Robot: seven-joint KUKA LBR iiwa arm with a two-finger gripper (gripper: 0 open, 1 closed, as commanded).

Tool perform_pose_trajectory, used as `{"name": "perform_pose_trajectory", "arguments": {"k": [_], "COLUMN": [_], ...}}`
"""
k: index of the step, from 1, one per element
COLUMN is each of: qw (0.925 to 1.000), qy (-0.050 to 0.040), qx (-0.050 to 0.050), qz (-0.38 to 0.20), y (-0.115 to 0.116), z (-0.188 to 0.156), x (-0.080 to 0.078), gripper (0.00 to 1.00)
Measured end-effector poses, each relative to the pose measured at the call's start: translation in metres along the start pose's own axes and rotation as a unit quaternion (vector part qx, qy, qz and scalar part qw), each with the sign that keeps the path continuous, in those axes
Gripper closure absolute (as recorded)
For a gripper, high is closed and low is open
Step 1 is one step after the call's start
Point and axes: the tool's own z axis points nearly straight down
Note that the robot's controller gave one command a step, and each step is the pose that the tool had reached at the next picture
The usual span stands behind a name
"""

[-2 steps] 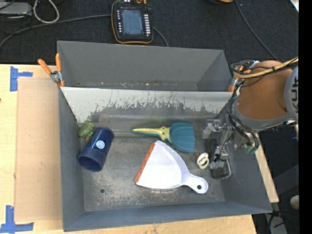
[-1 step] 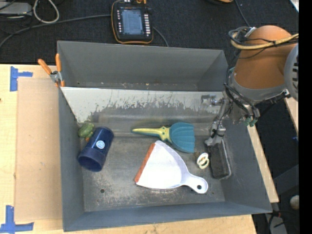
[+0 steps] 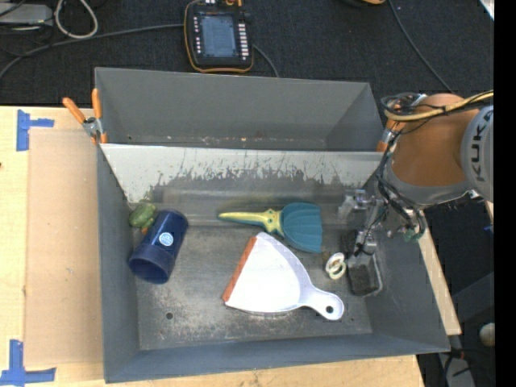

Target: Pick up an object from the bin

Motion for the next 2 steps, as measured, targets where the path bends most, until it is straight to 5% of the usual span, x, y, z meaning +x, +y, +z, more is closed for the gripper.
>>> {"name": "perform_pose_trajectory", "arguments": {"k": [1, 2], "qw": [0.9974, 1.0], "qy": [-0.0117, 0.0029], "qx": [-0.001, 0.001], "qz": [-0.07, -0.005], "y": [0.049, 0.008], "z": [-0.041, -0.046], "x": [0.009, 0.002], "gripper": [0.0, 0.0]}}
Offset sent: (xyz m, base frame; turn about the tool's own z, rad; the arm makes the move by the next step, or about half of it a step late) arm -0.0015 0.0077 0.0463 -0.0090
